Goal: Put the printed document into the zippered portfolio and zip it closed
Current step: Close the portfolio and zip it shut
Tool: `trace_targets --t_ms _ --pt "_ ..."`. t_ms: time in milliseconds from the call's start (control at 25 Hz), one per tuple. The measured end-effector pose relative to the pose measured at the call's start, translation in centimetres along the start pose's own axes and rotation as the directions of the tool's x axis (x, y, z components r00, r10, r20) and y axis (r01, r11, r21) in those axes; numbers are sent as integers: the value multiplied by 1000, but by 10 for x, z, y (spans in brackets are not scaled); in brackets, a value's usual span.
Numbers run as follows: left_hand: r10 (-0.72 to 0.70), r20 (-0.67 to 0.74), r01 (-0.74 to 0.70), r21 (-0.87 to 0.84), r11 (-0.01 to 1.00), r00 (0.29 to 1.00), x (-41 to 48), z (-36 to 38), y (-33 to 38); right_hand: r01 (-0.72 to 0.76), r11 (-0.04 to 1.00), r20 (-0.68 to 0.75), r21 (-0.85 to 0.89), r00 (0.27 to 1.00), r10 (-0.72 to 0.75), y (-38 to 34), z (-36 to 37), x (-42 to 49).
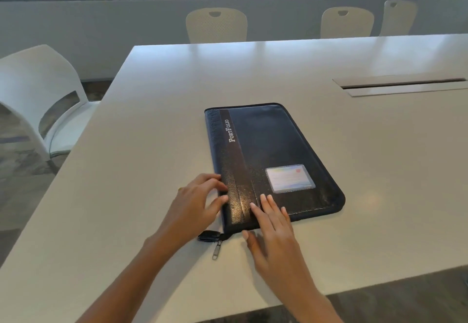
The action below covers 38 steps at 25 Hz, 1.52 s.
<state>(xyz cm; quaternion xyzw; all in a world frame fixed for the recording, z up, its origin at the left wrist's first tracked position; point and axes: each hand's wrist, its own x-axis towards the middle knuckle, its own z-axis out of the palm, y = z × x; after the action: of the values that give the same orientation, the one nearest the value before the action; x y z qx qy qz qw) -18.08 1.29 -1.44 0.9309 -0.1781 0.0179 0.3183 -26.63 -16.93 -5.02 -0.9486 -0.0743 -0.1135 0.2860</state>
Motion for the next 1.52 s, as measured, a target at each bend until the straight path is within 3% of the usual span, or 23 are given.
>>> trace_targets --t_ms 120,240,440,680,1160,1520 --pt "30 111 -26 -45 999 993 -42 -16 -9 -17 994 -40 109 999 21 -19 13 -15" --pt "89 181 -97 36 995 980 -60 -18 -11 -20 998 -19 55 1000 21 -28 19 -18" --pt "141 129 -148 52 988 982 -64 -15 -10 -37 999 -22 -4 999 36 -40 24 -14" --pt "100 65 -97 -37 995 993 -63 -10 -9 -92 996 -35 16 995 93 -46 27 -12" --pt "87 -29 -81 174 981 996 -67 -5 -5 -101 992 -113 72 988 109 -21 9 -9" --pt "25 -34 -16 243 970 999 -70 -20 -12 -319 947 -268 29 911 314 69 -55 -7"
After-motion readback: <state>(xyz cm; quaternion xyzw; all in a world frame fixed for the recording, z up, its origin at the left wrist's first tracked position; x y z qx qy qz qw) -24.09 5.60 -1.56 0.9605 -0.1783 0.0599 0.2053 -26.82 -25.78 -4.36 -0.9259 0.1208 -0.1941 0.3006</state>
